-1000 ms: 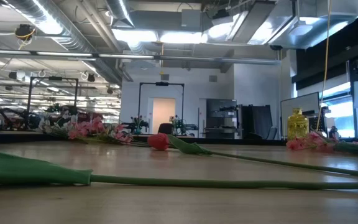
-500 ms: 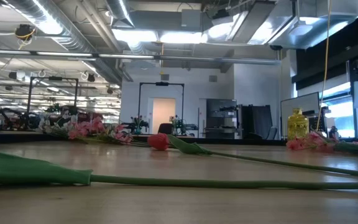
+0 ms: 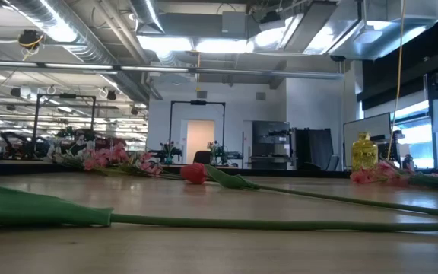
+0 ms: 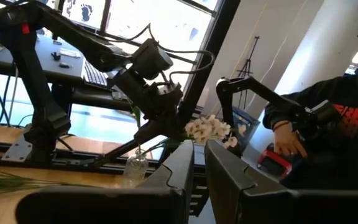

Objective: Sort flowers into vase by color
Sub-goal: Put the right white flowers into the transparent vase

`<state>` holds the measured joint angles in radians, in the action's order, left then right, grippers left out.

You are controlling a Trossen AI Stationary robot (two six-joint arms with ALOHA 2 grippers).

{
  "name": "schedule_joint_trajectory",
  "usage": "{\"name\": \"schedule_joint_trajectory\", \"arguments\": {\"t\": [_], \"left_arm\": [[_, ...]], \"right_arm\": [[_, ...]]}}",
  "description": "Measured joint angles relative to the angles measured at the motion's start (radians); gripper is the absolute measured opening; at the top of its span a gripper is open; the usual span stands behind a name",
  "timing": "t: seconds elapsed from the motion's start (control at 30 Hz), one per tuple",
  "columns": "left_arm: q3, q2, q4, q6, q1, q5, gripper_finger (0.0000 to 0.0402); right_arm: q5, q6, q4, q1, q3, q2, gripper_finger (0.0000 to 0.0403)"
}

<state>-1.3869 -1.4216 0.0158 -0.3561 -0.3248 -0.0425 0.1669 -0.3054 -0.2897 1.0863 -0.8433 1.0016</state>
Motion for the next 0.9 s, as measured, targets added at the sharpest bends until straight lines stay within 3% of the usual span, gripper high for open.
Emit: {"name": "schedule_joint_trajectory", "arguments": {"t": [0.13, 0.37, 0.5, 0.67, 0.9], "left_arm": [[0.000, 0.000, -0.005, 0.000, -0.001, 0.000, 0.0037], [0.000, 0.000, -0.013, 0.080, -0.028, 0.000, 0.0037], [0.000, 0.000, -0.012, 0.080, -0.027, -0.002, 0.0037], [0.000, 0.000, -0.011, 0.080, -0.028, 0.001, 0.0037], [0.000, 0.000, -0.016, 0.091, -0.024, 0.000, 0.0037]], "right_arm": [[0.001, -0.005, 0.000, 0.000, 0.000, -0.024, 0.0016], [0.034, -0.055, -0.084, 0.016, -0.001, -0.124, 0.0012], [-0.018, -0.172, -0.209, 0.058, -0.002, -0.154, 0.0009], [-0.100, -0.304, -0.325, 0.108, -0.001, -0.154, 0.0052], [-0.070, -0.347, -0.327, 0.111, -0.012, -0.160, 0.0151]]}}
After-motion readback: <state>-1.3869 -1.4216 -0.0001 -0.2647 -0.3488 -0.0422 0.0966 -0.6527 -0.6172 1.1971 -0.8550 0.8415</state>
